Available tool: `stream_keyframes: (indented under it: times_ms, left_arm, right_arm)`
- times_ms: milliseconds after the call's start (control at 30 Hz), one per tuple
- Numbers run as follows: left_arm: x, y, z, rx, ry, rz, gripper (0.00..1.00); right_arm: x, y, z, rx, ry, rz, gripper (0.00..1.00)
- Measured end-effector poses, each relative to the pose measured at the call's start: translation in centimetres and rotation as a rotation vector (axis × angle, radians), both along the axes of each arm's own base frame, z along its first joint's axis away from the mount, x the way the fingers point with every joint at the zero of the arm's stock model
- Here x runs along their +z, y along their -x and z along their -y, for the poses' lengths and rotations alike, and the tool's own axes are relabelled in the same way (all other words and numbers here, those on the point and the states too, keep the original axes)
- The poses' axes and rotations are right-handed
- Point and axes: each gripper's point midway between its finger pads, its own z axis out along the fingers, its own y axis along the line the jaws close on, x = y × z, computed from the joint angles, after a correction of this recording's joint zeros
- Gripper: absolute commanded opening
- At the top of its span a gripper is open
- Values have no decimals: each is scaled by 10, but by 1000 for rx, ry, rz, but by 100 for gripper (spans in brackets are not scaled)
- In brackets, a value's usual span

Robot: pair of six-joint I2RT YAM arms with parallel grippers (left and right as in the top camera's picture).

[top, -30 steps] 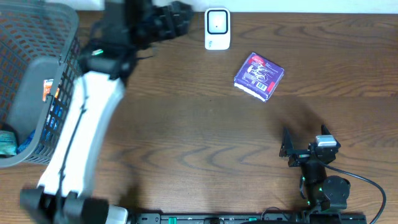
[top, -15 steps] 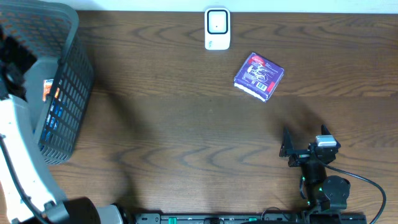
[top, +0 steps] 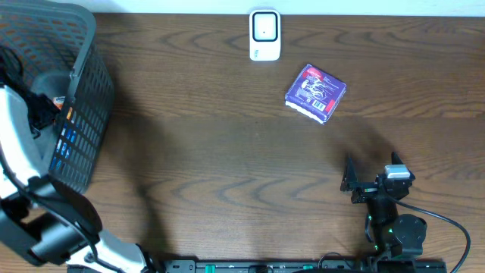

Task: Scan the item barcode
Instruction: 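Reach the left gripper into the basket and grasp the blue packet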

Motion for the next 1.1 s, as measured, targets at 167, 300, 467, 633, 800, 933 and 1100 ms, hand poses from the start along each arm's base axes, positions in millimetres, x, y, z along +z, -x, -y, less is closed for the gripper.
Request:
stream_keyframes:
  times_ms: [167, 300, 467, 633, 800, 933, 1100]
  left_arm:
    - [-41, 10, 6, -48, 84, -150, 98]
    - [-64, 9, 5, -75, 116, -206, 99]
    - [-91, -1, 1, -111, 137, -229, 91]
    - [-117, -14, 5, -168, 196, -217, 91]
    - [-127, -19, 5, -183, 210, -216, 72]
    - [-132, -20, 7, -188, 224, -219, 22]
    - [-133, -18, 5, -196, 217, -242, 7]
  right_arm:
    - [0, 0, 0, 0, 0, 0, 99]
    - [0, 0, 0, 0, 0, 0, 99]
    - [0, 0, 0, 0, 0, 0, 99]
    - [0, 0, 0, 0, 0, 0, 99]
    - [0, 0, 0, 0, 0, 0, 99]
    - [0, 0, 0, 0, 0, 0, 99]
    - [0, 0, 0, 0, 0, 0, 99]
